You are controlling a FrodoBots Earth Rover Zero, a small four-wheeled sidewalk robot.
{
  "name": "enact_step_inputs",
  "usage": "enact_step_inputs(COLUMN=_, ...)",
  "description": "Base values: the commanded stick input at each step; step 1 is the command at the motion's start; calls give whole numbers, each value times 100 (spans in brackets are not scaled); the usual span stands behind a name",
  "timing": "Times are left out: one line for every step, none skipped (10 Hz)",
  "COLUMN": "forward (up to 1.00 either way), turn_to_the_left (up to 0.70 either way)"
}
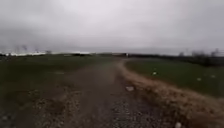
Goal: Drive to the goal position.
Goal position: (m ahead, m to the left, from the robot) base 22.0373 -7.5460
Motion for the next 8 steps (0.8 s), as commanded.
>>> enact_step_inputs(forward=85, turn_to_the_left=-16)
enact_step_inputs(forward=85, turn_to_the_left=-16)
enact_step_inputs(forward=85, turn_to_the_left=-16)
enact_step_inputs(forward=85, turn_to_the_left=0)
enact_step_inputs(forward=85, turn_to_the_left=0)
enact_step_inputs(forward=85, turn_to_the_left=0)
enact_step_inputs(forward=85, turn_to_the_left=0)
enact_step_inputs(forward=85, turn_to_the_left=0)
